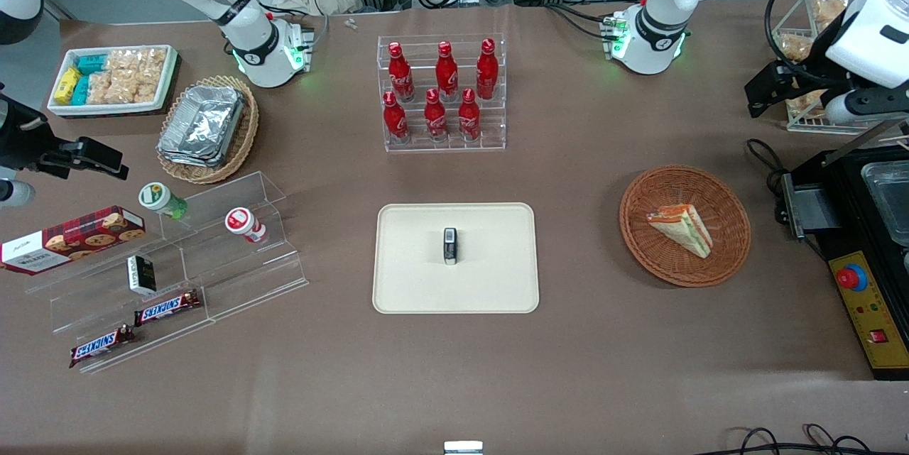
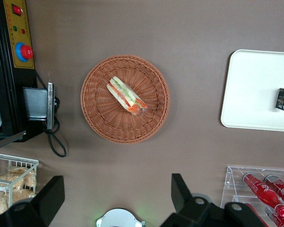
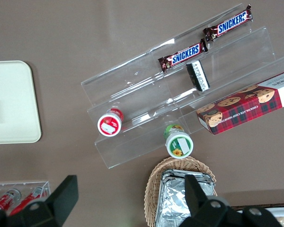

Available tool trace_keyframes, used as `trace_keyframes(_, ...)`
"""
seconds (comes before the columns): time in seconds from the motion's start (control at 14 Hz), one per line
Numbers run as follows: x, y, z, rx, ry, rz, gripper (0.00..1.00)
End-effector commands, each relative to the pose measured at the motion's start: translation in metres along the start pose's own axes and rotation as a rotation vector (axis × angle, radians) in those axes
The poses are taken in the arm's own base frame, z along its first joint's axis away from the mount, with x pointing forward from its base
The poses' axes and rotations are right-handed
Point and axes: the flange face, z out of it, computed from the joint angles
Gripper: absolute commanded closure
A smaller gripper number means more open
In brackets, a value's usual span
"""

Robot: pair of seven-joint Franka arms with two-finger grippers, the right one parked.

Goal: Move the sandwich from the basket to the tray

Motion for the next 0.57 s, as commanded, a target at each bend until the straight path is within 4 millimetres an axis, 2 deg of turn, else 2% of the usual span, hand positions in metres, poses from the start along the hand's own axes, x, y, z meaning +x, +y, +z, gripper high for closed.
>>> trace_keyframes(0.0, -0.01, -0.006, -0.003, -0.004, -0.011, 0.003, 0.0)
trace_keyframes(0.29, -0.007, -0.006, 0.0, 0.002, -0.015, -0.052, 0.0)
trace_keyframes(0.43, -0.004, -0.005, 0.014, 0.008, -0.044, -0.194, 0.0)
trace_keyframes(0.5, -0.003, -0.005, 0.028, 0.016, -0.062, -0.262, 0.0)
